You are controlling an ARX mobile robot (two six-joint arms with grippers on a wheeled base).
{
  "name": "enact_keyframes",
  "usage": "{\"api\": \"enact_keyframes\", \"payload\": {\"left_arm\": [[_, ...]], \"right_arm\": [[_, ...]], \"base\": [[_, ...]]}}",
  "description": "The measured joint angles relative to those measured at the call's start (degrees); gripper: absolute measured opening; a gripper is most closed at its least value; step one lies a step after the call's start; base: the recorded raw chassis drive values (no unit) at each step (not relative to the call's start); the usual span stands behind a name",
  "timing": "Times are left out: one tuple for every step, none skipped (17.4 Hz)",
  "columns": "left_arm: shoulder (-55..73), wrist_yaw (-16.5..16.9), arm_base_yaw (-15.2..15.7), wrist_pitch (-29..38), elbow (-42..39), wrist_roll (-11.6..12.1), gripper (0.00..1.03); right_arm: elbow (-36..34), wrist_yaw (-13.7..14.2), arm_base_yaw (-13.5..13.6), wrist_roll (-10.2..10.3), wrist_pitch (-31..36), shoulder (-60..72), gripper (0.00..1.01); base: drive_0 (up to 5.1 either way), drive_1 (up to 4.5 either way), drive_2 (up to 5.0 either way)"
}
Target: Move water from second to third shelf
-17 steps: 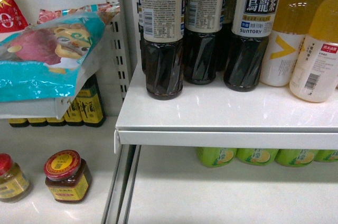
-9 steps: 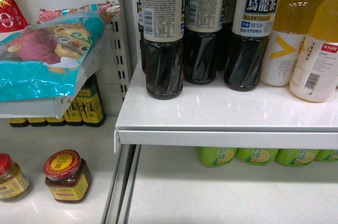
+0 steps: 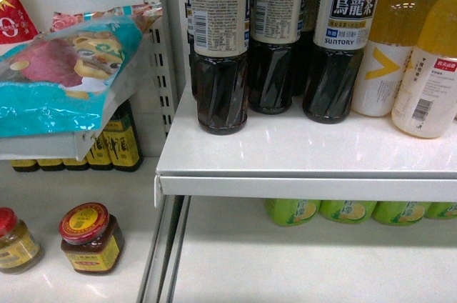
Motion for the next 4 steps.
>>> {"api": "enact_keyframes", "payload": {"left_arm": [[0.0, 0.0, 0.0, 0.0, 0.0, 0.0, 0.98], [0.0, 0.0, 0.0, 0.0, 0.0, 0.0, 0.98], [0.0, 0.0, 0.0, 0.0, 0.0, 0.0, 0.98], [0.0, 0.0, 0.0, 0.0, 0.0, 0.0, 0.98]], "right_arm": [[0.0, 0.0, 0.0, 0.0, 0.0, 0.0, 0.98], [0.0, 0.0, 0.0, 0.0, 0.0, 0.0, 0.98], [0.0, 0.0, 0.0, 0.0, 0.0, 0.0, 0.98], [0.0, 0.0, 0.0, 0.0, 0.0, 0.0, 0.98]], "base": [[0.0, 0.00, 0.0], [0.0, 0.00, 0.0], [0.0, 0.00, 0.0], [0.0, 0.00, 0.0]]}}
